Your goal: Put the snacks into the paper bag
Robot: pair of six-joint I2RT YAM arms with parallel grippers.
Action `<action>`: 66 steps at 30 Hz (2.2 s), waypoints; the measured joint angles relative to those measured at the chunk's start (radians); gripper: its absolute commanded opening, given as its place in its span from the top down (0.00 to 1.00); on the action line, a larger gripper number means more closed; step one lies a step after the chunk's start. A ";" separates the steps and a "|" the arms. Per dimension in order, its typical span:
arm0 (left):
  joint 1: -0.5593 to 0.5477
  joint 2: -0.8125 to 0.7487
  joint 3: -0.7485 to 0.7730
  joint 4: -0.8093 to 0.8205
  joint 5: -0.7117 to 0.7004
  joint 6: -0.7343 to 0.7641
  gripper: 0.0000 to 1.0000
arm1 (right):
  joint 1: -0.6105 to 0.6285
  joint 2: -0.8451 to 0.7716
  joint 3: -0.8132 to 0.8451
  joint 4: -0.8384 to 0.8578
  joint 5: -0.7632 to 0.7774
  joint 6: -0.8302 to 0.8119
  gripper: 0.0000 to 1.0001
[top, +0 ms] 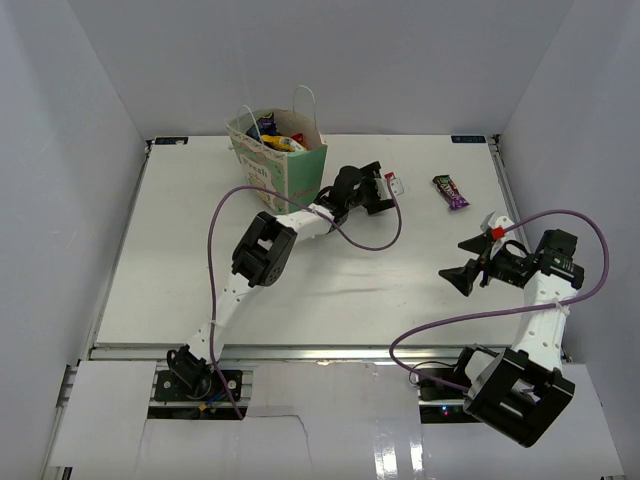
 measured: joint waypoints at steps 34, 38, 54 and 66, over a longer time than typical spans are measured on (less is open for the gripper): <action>-0.018 -0.373 -0.407 0.005 0.134 -0.190 1.00 | -0.040 0.013 0.002 -0.092 -0.017 -0.071 0.05; -0.024 -0.524 -0.449 0.018 0.132 -0.352 1.00 | -0.047 0.014 0.003 -0.117 -0.021 -0.089 0.05; 0.006 -0.980 -0.613 0.043 -0.303 -0.993 1.00 | -0.052 0.014 0.004 -0.143 -0.031 -0.112 0.05; 0.259 -1.047 -0.639 -0.056 -0.444 -1.281 1.00 | -0.054 0.014 0.004 -0.156 -0.034 -0.116 0.05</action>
